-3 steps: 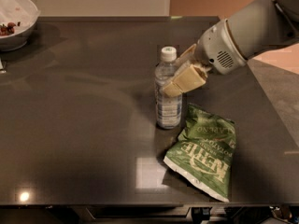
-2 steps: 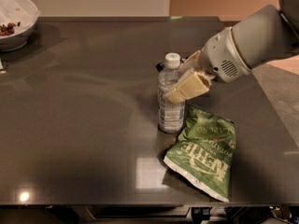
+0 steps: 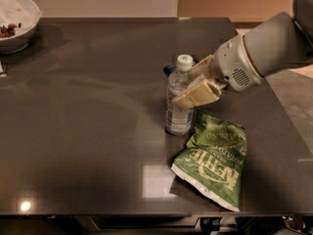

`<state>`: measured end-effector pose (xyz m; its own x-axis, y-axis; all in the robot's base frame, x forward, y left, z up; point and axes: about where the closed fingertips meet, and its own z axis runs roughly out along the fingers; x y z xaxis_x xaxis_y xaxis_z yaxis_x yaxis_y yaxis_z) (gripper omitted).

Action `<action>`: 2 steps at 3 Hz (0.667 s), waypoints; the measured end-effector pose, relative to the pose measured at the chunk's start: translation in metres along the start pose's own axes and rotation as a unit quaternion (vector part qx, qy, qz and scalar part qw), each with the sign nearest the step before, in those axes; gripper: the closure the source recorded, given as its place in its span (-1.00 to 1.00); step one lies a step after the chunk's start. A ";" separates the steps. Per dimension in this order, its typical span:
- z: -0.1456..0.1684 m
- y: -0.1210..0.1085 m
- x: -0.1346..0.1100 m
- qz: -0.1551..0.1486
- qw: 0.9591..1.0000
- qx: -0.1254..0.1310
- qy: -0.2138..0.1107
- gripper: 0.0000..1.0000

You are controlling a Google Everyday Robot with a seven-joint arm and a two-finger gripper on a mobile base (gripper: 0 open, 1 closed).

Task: Move blue plastic bottle near green jalapeno chip bag

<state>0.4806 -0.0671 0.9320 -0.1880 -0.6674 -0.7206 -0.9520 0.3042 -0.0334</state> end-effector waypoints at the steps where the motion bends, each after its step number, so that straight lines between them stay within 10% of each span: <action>1: 0.001 0.001 -0.002 -0.002 1.000 -0.001 0.000 -1.00; 2: 0.001 0.002 -0.002 -0.002 1.000 -0.001 0.000 -1.00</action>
Offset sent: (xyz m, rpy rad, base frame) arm -0.0007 0.0018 0.0005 -0.0012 -0.0009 0.0034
